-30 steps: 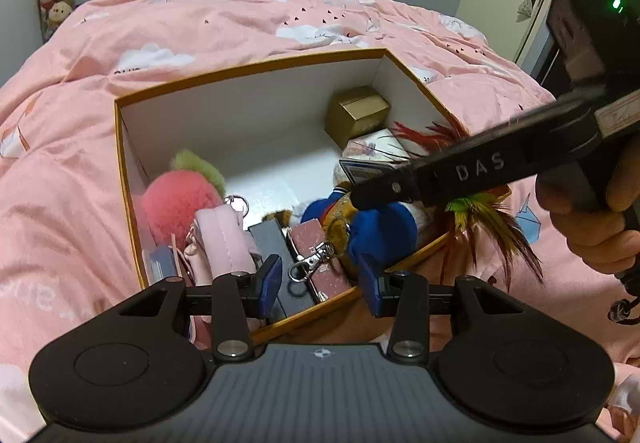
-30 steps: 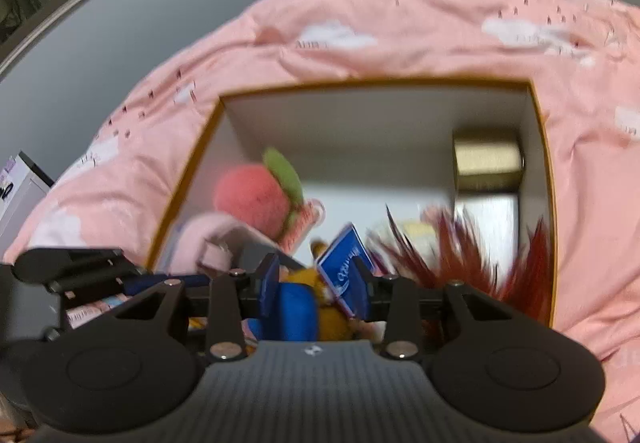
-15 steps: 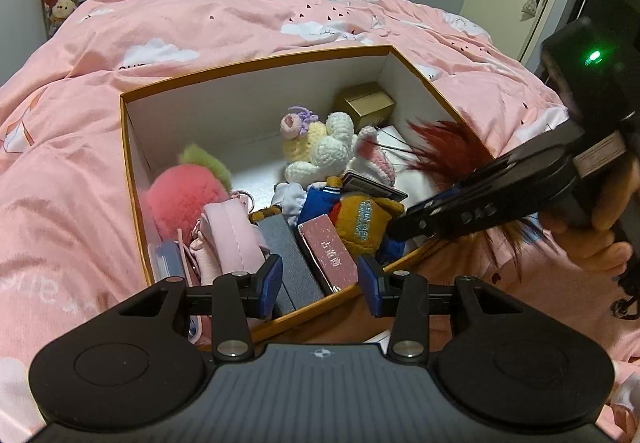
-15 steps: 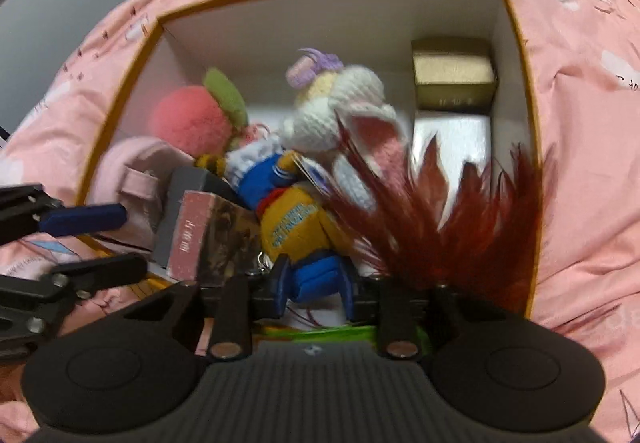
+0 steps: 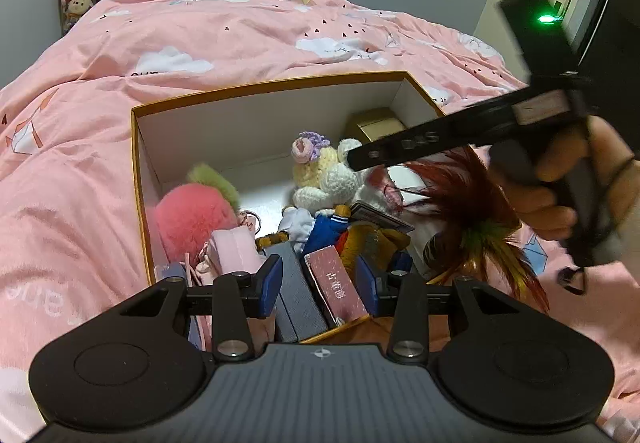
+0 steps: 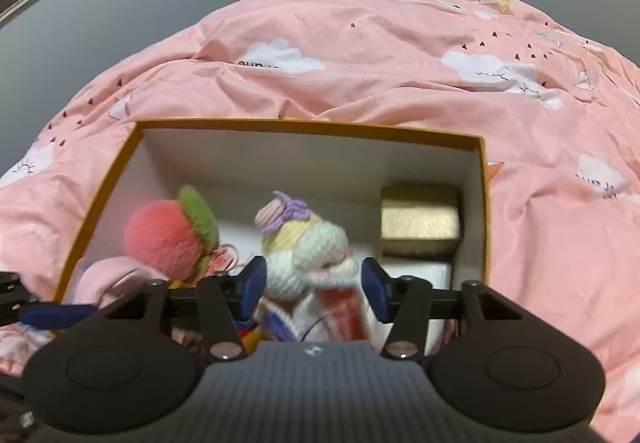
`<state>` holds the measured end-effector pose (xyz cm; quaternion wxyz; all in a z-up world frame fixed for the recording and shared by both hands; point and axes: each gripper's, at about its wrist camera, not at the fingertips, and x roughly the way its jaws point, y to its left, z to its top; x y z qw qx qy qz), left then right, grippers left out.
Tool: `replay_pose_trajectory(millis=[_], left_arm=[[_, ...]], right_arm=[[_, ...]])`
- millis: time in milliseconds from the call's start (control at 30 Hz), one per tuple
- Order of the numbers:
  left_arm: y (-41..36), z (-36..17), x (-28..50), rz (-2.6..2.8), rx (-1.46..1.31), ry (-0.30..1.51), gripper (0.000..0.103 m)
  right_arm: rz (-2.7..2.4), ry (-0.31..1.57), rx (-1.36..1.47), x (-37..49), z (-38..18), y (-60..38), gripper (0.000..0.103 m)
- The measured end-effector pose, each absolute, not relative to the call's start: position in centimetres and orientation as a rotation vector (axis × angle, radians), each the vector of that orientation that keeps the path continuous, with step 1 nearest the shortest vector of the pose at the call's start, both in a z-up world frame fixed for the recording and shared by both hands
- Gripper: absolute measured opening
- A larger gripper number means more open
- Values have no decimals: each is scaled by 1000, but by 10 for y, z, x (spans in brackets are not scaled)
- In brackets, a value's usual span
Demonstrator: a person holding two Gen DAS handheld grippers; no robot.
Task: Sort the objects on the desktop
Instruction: 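Lower the white bunny into the box and open the right tool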
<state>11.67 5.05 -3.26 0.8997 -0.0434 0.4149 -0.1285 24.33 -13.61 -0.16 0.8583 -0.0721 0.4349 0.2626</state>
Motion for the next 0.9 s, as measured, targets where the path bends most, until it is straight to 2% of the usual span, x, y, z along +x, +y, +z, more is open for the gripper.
replay_pose_trajectory(millis=[133, 167, 300, 600, 700, 900], left_arm=[[50, -34, 118, -269, -91, 861, 47], [50, -35, 118, -270, -94, 862, 47], [52, -39, 120, -271, -105, 873, 47], [52, -47, 123, -278, -119, 886, 46], [53, -49, 124, -274, -120, 891, 43], [52, -50, 123, -276, -116, 888, 42]], right_arm=[[542, 973, -128, 261, -19, -131, 65], [542, 988, -109, 265, -23, -132, 69], [545, 1100, 14, 273, -37, -139, 69], [467, 1232, 123, 269, -39, -152, 63], [440, 1265, 129, 267, -37, -152, 62], [416, 1293, 128, 256, -38, -158, 56]])
